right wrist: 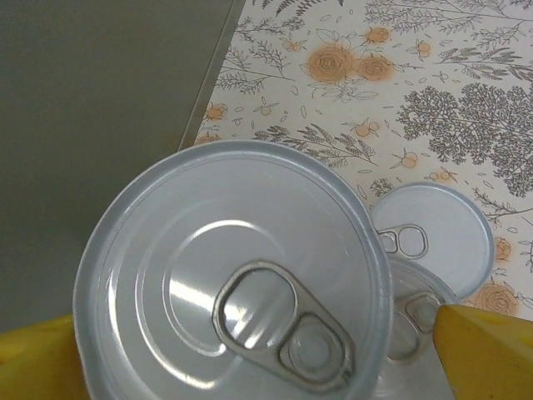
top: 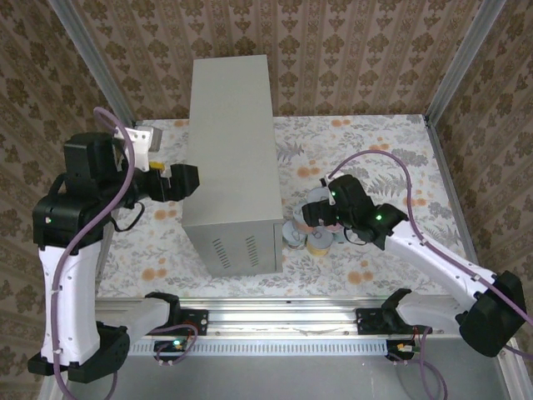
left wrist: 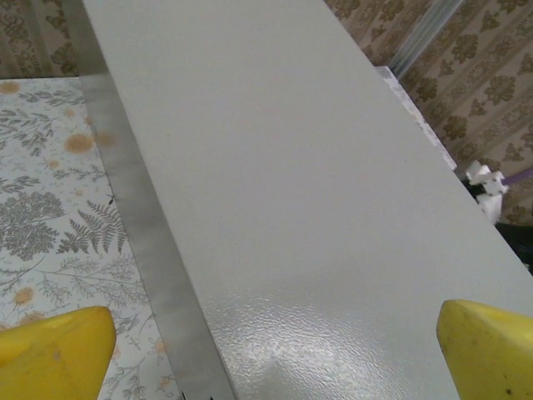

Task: Place and organize the canned foods onto the counter

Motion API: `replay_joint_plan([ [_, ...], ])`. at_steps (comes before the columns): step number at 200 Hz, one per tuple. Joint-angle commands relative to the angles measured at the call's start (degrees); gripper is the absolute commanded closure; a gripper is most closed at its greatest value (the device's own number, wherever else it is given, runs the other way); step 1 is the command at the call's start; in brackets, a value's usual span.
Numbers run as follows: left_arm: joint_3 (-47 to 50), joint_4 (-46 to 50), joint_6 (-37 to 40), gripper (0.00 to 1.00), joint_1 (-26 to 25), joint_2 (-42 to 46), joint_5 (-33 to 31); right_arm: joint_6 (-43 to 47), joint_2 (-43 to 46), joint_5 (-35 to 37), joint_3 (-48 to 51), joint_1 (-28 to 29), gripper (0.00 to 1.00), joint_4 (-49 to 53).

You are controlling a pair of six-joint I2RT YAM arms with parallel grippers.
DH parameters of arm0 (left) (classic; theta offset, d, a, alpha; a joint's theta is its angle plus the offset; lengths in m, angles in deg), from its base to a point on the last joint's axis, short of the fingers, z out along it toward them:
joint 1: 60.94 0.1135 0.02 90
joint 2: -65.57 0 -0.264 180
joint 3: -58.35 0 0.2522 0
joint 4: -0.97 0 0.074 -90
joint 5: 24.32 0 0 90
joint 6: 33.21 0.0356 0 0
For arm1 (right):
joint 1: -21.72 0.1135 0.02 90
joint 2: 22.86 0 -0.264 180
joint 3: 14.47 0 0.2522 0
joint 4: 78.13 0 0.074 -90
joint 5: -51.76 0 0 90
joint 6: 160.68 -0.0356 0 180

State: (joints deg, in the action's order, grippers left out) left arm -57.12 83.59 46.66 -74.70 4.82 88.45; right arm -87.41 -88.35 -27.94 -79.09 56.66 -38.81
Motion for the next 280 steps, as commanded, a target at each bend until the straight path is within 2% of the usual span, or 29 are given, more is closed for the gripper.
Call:
replay_joint_plan([
  [1, -1.2, 1.4, 2.2, 0.00, -1.0, 0.2, 2.4, -0.8, -0.9, 2.3, -1.0, 0.3, 0.00, -2.5],
  [31, -1.4, 1.1, 2.4, 0.00, -2.2, 0.4, 2.3, -0.8, -2.6, 3.0, -1.4, 0.4, 0.00, -3.7],
  [115, -2.4, -0.9, 2.4, 0.00, -4.2, 0.0, 3.6, -1.5, -3.3, 4.7, -3.1, 1.3, 0.13, -2.5],
  [209, -3.5, -3.2, 2.0, 0.00, -7.2, -2.6, 3.2, 1.7, -5.0, 7.1, -4.8, 1.2, 0.28, -0.1],
  [280, -3.4, -3.2, 2.9, 0.00, -10.0, -3.1, 2.8, 2.5, -0.3, 4.9, -6.3, 1.2, 0.36, 1.1],
])
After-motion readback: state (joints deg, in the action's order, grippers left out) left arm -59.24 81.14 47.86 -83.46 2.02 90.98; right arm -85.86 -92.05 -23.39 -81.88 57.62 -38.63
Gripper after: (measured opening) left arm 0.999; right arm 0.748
